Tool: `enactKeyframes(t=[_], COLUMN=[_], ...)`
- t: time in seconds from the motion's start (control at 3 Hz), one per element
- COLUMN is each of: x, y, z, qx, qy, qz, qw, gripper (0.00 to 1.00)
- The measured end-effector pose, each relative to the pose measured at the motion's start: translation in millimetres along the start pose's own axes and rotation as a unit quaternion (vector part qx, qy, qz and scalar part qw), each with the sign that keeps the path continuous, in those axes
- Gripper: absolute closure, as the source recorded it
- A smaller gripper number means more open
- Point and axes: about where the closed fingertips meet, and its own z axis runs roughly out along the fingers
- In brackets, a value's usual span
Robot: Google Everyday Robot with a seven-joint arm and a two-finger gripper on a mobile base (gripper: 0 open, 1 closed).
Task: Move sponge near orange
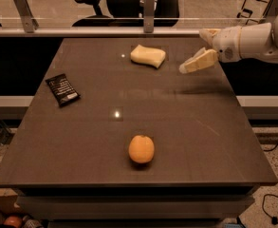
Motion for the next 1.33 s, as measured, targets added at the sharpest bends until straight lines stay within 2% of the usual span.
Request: enactKeyframes(t=[0.67, 1.0, 1.33], x=[4.0, 4.3, 2.6], y=[-10.5, -12.1, -11.5], z=[33.3, 50.7, 68.9], qx=[0.002, -0.003, -0.021], qy=[0.02, 0.016, 0.003], qz=[-0.006, -0.004, 0.002], qw=[0.9998, 0.9999, 0.9998], gripper=[0.0, 0.0, 0.0])
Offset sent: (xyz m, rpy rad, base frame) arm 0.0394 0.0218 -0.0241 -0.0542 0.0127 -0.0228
